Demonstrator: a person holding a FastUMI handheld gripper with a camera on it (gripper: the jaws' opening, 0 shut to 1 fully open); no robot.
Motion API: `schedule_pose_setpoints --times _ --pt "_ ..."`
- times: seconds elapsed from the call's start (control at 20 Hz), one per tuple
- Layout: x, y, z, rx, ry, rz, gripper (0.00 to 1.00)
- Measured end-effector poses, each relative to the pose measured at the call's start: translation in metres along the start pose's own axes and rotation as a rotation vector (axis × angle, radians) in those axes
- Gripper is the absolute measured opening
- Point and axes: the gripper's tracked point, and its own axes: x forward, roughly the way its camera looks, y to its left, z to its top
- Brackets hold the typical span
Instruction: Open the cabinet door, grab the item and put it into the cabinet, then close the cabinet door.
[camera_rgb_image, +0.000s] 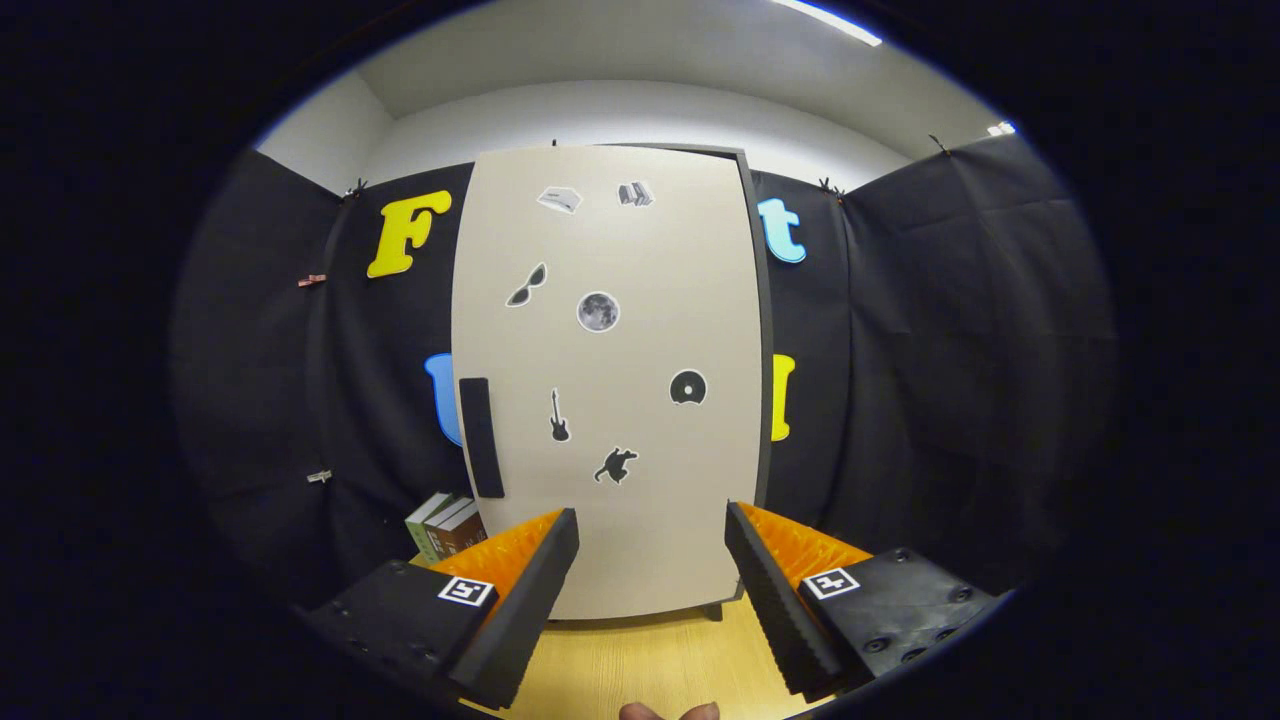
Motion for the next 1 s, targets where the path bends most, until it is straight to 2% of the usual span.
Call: schedule_pose_setpoints --times 1.0 --pt "-0.0012 0.0016 0.0030 -0.006 -0.008 0.002 0.96"
